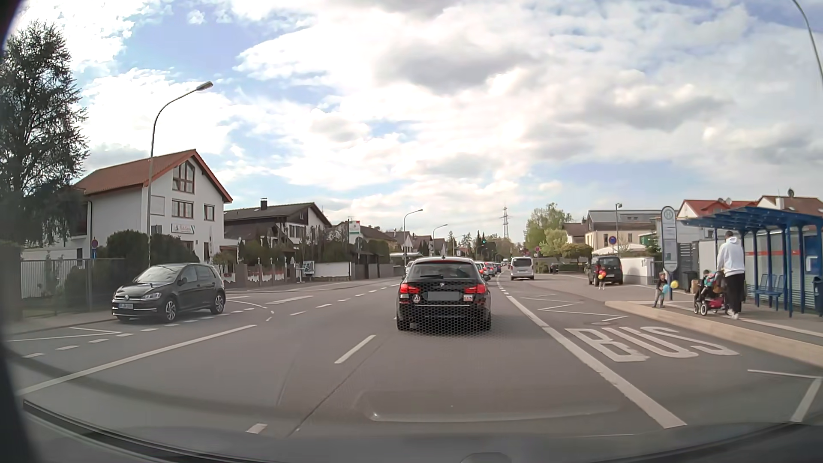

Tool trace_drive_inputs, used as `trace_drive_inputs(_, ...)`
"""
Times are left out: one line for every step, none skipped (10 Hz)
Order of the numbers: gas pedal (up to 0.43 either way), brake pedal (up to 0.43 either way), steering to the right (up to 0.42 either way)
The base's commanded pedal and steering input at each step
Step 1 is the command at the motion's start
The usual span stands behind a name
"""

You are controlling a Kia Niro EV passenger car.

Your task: Follow the waypoints while adhering to traffic rules and regulations

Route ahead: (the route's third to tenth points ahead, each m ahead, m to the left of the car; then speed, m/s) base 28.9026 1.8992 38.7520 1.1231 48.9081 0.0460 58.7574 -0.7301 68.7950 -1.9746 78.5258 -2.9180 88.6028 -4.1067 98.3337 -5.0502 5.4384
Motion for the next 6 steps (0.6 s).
trace_drive_inputs(0.0, 0.22, 0.007)
trace_drive_inputs(0.0, 0.207, 0.008)
trace_drive_inputs(0.0, 0.183, 0.008)
trace_drive_inputs(0.0, 0.165, 0.008)
trace_drive_inputs(0.0, 0.146, 0.009)
trace_drive_inputs(0.0, 0.116, 0.01)
